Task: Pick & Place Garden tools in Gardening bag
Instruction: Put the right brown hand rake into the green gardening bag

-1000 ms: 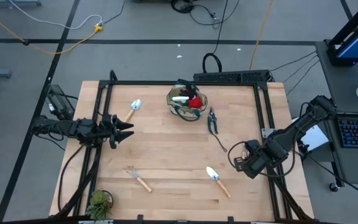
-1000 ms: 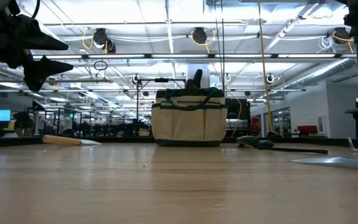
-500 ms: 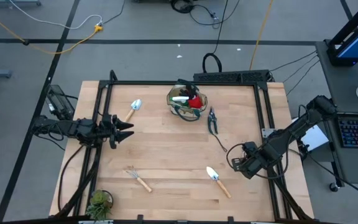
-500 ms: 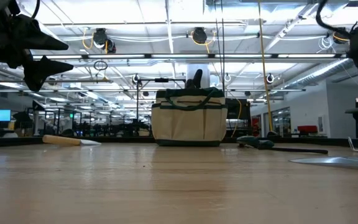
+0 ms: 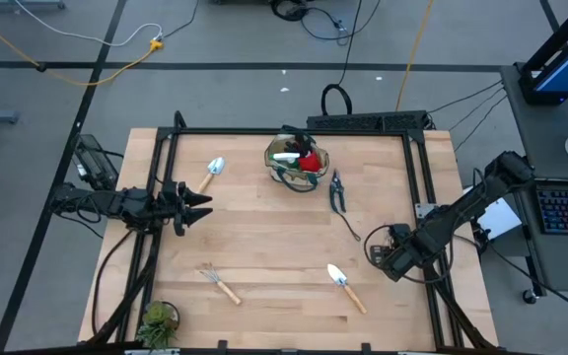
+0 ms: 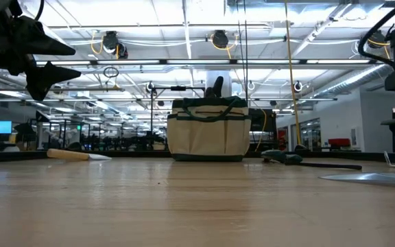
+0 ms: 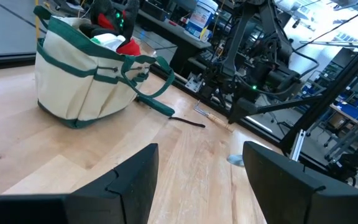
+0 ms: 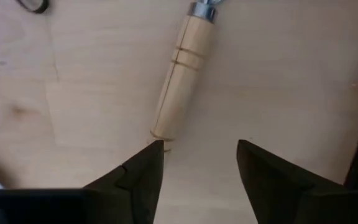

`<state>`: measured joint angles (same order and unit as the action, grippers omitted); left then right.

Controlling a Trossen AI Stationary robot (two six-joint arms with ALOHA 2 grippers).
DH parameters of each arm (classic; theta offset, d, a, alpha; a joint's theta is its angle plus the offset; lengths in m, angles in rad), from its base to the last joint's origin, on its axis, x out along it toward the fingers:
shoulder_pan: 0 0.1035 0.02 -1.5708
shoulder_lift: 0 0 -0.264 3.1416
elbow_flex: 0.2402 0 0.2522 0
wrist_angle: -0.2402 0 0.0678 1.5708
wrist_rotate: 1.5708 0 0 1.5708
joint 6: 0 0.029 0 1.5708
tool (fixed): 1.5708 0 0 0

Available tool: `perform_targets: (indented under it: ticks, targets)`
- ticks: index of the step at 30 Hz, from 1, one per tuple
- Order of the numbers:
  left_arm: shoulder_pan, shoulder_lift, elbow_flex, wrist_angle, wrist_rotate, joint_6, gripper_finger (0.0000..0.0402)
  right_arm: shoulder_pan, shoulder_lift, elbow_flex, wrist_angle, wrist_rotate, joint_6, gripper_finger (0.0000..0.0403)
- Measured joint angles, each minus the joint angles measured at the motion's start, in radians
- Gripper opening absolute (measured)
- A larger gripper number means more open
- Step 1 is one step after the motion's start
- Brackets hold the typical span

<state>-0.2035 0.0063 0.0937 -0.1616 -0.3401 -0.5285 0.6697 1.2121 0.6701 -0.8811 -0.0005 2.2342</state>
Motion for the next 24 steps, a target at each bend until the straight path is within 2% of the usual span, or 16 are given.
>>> perform_targets:
  ticks: [6, 14, 19, 24]
  targets:
    - [0.0, 0.0, 0.0, 0.0, 0.0, 0.0, 0.0241, -0.003, -0.001, -0.04, 0.092, 0.004, 0.006, 0.0198]
    - [0.0, 0.0, 0.0, 0.0, 0.0, 0.0, 0.0241, -0.003, -0.026, -0.042, 0.107, 0.006, 0.006, 0.0199]
    - [0.0, 0.0, 0.0, 0.001, -0.001, 0.0, 0.0241, -0.003, -0.076, -0.042, 0.115, 0.078, 0.009, 0.0197]
    - [0.0, 0.0, 0.0, 0.001, -0.001, 0.0, 0.0241, -0.005, -0.094, -0.042, 0.081, 0.105, 0.048, 0.0196]
